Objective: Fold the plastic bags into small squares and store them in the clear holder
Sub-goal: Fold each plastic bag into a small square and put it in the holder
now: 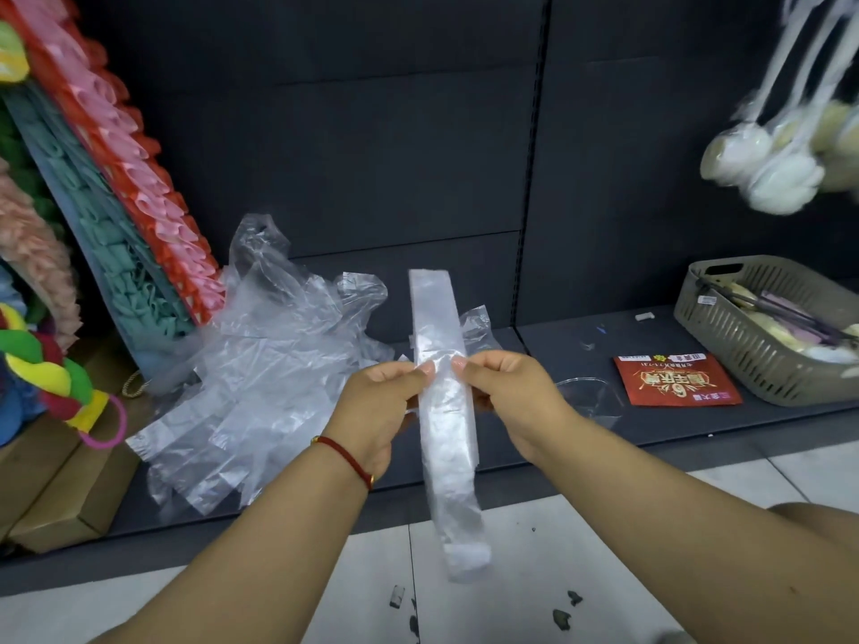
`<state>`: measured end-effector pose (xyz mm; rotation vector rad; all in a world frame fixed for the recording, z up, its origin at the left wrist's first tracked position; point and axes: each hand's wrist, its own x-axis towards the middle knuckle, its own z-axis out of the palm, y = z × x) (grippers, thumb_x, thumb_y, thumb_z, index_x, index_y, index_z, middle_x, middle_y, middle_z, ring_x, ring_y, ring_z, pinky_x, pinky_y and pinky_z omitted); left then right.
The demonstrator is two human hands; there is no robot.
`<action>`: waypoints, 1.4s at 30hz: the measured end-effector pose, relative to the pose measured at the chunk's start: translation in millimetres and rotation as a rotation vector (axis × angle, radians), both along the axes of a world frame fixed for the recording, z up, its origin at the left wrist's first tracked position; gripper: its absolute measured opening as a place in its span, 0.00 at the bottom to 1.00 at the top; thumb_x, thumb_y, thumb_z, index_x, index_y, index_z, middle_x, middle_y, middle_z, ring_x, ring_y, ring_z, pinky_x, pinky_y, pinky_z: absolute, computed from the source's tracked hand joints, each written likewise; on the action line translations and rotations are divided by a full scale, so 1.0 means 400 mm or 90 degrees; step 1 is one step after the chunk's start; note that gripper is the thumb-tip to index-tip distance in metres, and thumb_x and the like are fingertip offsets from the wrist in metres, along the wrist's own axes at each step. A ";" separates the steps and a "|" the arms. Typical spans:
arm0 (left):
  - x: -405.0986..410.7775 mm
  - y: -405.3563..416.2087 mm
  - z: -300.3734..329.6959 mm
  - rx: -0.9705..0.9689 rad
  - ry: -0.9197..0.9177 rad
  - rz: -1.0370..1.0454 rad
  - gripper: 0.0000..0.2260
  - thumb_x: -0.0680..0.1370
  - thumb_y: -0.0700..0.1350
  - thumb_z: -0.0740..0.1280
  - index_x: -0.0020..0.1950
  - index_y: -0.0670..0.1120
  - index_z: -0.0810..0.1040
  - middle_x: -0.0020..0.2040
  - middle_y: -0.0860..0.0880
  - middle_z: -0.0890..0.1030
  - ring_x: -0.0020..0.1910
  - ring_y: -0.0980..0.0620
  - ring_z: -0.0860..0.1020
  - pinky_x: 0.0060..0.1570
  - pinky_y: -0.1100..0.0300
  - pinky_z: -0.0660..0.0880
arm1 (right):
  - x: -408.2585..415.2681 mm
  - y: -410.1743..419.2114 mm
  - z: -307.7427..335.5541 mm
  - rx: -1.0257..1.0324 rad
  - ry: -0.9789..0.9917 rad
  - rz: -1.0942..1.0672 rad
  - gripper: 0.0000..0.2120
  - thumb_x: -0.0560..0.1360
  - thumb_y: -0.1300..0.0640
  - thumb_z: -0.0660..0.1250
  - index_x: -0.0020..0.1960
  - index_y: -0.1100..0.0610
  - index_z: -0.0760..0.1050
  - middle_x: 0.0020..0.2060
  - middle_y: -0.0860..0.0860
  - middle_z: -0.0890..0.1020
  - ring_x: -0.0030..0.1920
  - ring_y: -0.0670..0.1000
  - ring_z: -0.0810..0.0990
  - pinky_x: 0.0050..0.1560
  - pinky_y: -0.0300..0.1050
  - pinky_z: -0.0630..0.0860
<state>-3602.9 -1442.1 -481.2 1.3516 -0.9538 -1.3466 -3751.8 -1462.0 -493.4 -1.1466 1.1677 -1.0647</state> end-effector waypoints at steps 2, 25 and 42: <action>-0.001 0.001 -0.001 0.006 0.007 0.008 0.06 0.78 0.42 0.69 0.43 0.43 0.82 0.42 0.44 0.85 0.42 0.49 0.82 0.47 0.56 0.77 | -0.001 -0.002 0.000 -0.002 0.023 -0.001 0.13 0.77 0.56 0.69 0.47 0.68 0.79 0.45 0.64 0.83 0.41 0.53 0.79 0.51 0.49 0.79; 0.007 0.023 0.015 -0.406 -0.255 -0.088 0.23 0.83 0.58 0.52 0.54 0.49 0.84 0.57 0.55 0.83 0.65 0.58 0.74 0.72 0.63 0.59 | -0.068 -0.019 0.090 0.047 -0.002 0.135 0.08 0.79 0.59 0.66 0.47 0.62 0.81 0.36 0.52 0.84 0.37 0.48 0.81 0.43 0.41 0.77; -0.036 0.025 0.026 -0.138 0.310 -0.046 0.17 0.77 0.44 0.64 0.59 0.33 0.78 0.54 0.38 0.83 0.56 0.43 0.81 0.60 0.50 0.78 | -0.044 -0.022 0.053 0.005 0.012 0.062 0.17 0.69 0.56 0.76 0.47 0.70 0.79 0.44 0.60 0.84 0.46 0.54 0.80 0.61 0.55 0.76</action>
